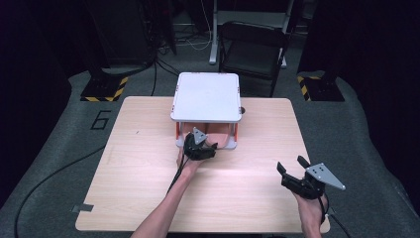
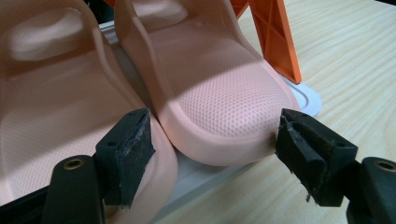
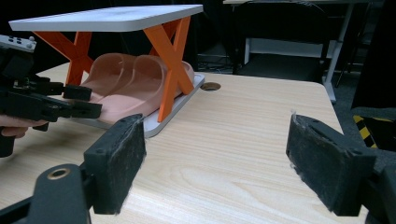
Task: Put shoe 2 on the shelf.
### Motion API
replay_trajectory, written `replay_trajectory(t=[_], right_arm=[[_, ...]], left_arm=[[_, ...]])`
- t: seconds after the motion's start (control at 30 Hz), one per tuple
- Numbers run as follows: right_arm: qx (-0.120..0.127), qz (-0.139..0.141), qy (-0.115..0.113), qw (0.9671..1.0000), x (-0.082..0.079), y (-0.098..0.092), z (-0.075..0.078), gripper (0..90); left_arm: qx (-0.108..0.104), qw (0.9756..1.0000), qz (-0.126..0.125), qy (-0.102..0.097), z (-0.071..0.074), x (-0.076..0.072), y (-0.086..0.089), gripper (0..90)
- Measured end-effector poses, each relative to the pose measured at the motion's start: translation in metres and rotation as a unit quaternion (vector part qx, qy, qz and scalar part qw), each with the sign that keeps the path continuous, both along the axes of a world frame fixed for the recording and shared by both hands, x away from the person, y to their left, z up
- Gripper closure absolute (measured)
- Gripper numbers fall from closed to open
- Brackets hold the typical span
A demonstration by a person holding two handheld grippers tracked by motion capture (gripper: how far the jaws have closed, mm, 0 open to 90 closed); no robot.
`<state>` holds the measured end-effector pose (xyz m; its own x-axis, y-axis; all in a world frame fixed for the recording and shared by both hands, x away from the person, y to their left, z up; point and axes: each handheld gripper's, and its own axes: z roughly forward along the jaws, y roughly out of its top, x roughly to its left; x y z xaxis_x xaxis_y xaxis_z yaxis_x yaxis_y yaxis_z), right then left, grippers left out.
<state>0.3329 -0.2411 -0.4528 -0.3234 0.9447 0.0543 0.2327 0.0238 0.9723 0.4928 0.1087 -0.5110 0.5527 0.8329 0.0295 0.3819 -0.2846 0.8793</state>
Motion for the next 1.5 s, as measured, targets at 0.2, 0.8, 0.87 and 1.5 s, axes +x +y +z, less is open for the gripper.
replay_trajectory(t=[0.2, 0.8, 0.87, 1.5], right_arm=[[-0.001, -0.001, 0.001, 1.0, 0.0, 0.0, 0.0, 19.3], [0.001, 0.0, -0.002, 1.0, -0.002, -0.001, 0.0, 19.2], [0.002, 0.002, -0.001, 1.0, -0.001, -0.001, 0.0, 19.1], [0.056, -0.016, 0.002, 0.9983, -0.002, -0.01, -0.004, 17.5]], left_arm=[[-0.004, 1.0, 0.0, -0.005, -0.001, 0.005, -0.002, 24.9], [-0.054, 0.9985, 0.002, -0.011, 0.018, -0.021, 0.035, 22.1], [-0.072, 0.9972, 0.005, -0.02, 0.024, -0.032, 0.055, 20.9], [-0.114, 0.989, 0.037, -0.087, 0.055, -0.126, 0.192, 17.5]])
